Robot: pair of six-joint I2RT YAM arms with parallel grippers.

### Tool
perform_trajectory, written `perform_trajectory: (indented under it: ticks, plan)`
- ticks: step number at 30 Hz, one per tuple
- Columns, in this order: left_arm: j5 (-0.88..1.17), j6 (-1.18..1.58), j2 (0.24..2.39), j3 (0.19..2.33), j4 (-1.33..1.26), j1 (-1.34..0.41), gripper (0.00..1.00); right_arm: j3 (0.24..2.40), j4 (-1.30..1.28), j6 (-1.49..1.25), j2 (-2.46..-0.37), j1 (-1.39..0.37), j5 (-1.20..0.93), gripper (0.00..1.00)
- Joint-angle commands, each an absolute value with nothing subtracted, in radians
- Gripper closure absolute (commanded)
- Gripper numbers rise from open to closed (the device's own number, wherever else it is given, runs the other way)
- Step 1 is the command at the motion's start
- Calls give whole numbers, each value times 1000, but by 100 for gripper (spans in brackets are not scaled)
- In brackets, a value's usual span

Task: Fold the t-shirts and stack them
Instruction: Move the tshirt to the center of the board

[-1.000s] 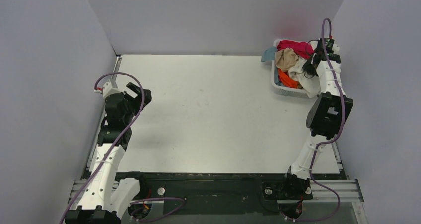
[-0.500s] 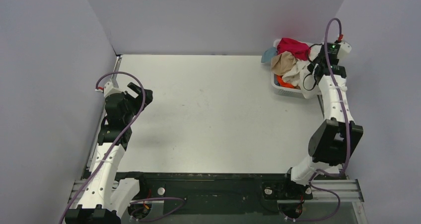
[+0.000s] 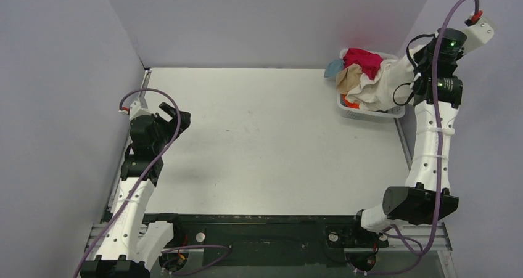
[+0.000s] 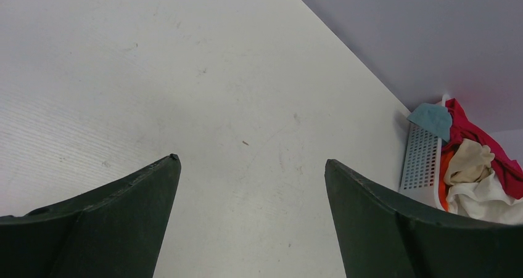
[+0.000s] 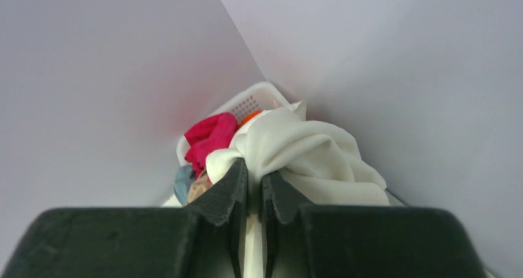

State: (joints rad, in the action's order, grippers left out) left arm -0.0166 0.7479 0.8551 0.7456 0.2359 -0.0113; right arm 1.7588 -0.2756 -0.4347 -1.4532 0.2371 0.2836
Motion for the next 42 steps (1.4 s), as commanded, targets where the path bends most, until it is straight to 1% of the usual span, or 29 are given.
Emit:
perform_trajectory:
  ticks: [1,6,10,15,19,22,23,24,25,26,27,30,31,32,33,36,38,42]
  plan:
    - [-14,741,851,823,252,-5,2,1921,-260,-408,-1450,245,396,100]
    - [-12,747,852,830,266,-5,2,2072,-275,-366,-1425,245,510,100]
    - [-4,749,855,842,284,-5,2,2076,-221,-333,-1351,246,576,100]
    - [0,749,854,859,317,-5,2,2100,-185,-270,-1283,247,603,100]
    - [0,750,853,870,338,-5,2,2150,-200,-264,-1262,246,562,100]
    - [36,754,851,875,338,-5,2,2205,-286,-332,-1269,246,319,100]
    - [41,757,850,876,340,-6,2,2222,-300,-361,-1271,245,177,100]
    - [52,758,849,877,341,-6,2,2228,-311,-425,-1276,243,100,100]
    - [56,758,846,880,346,-6,2,2226,-310,-463,-1278,236,-27,100]
    - [64,759,841,881,348,-5,2,2223,-301,-535,-1280,228,-81,100]
    - [67,759,838,884,357,-5,2,2218,-295,-561,-1282,197,-159,100]
    - [78,761,817,888,382,-5,2,2209,-304,-583,-1281,75,-170,100]
    - [80,761,812,888,397,-6,2,2189,-299,-579,-1277,-1,-154,100]
    - [81,762,802,887,406,-6,2,2171,-287,-571,-1275,-41,-142,100]
    - [81,761,794,887,427,-5,2,2167,-288,-563,-1277,-130,-115,100]
    - [81,752,777,891,486,-5,2,2173,-300,-499,-1312,-310,-43,100]
    - [69,742,762,896,545,-5,2,2188,-303,-464,-1348,-462,32,100]
    - [31,731,722,904,605,-5,2,2215,-293,-429,-1430,-623,135,100]
